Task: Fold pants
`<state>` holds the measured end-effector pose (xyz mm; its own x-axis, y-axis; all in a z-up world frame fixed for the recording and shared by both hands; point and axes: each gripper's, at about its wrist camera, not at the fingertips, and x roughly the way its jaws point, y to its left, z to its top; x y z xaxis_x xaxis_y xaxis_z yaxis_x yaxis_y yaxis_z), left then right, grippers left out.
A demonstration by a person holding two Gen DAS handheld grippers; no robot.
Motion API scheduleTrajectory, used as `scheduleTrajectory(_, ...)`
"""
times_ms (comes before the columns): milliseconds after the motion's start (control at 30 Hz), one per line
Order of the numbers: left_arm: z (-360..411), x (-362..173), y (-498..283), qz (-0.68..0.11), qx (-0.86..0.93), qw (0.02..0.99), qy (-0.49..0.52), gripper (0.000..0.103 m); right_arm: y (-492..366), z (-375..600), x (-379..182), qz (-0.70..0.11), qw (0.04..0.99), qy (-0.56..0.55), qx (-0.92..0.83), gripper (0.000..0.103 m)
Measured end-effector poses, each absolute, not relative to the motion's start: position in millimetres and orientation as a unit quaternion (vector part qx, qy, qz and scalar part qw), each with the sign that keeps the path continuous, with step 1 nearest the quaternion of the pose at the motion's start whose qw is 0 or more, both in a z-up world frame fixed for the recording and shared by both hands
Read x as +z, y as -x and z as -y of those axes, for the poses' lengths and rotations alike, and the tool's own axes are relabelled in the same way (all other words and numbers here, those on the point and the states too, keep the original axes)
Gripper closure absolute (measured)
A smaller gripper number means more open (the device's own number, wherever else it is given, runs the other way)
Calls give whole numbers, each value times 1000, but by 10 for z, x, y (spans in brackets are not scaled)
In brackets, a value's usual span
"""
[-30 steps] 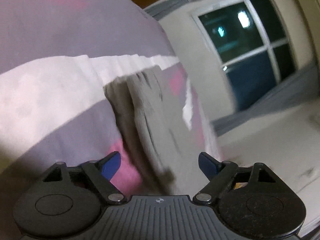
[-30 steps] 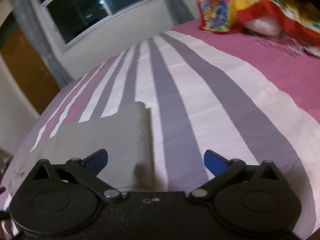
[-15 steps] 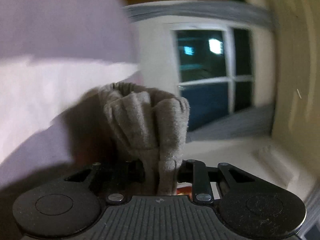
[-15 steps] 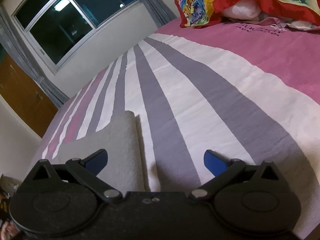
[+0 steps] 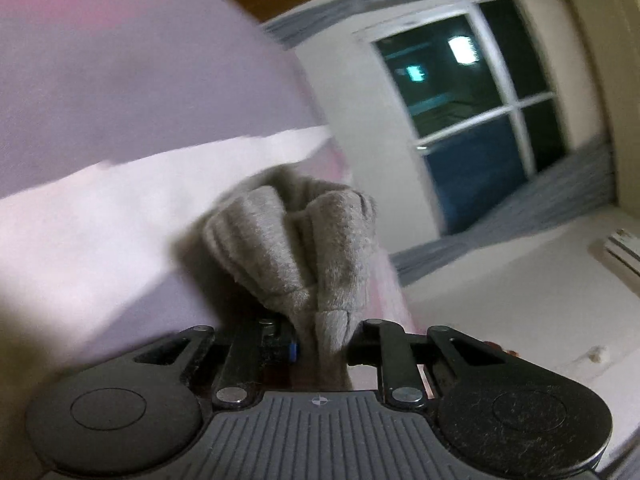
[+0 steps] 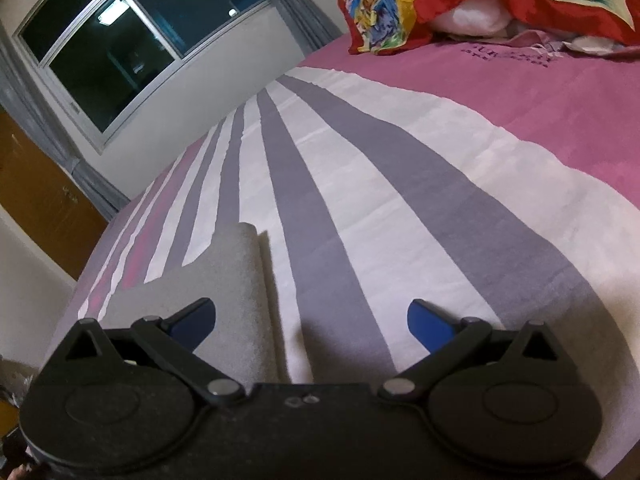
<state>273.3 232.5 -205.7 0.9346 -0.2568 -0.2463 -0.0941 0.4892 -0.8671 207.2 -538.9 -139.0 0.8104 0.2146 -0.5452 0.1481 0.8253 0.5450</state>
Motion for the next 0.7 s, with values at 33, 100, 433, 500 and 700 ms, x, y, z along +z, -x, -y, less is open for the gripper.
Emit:
scheduleTrajectory(33, -2257, -1915, -2751, -166, -58, 853, 491, 84, -2063, 5402, -1393, -304, 904, -299, 18, 0)
scheduleTrajectory(100, -2078, -1602, -2799, -154, -78, 870, 461, 84, -2048, 5424, -1398, -300, 904, -304, 17, 0)
scheduleTrajectory(433, -415, -503, -3291, -179, -229, 916, 278, 84, -1892, 5629, -1413, -273, 902, -332, -45, 0)
scheduleTrajectory(500, 28, -465, -3332, -200, -258, 913, 244, 84, -1876, 5692, -1432, -269, 899, -341, -48, 0)
scheduleTrajectory(700, 1177, -709, -3374, -267, -300, 904, 149, 84, -1819, 5873, -1498, -251, 890, -377, -41, 0)
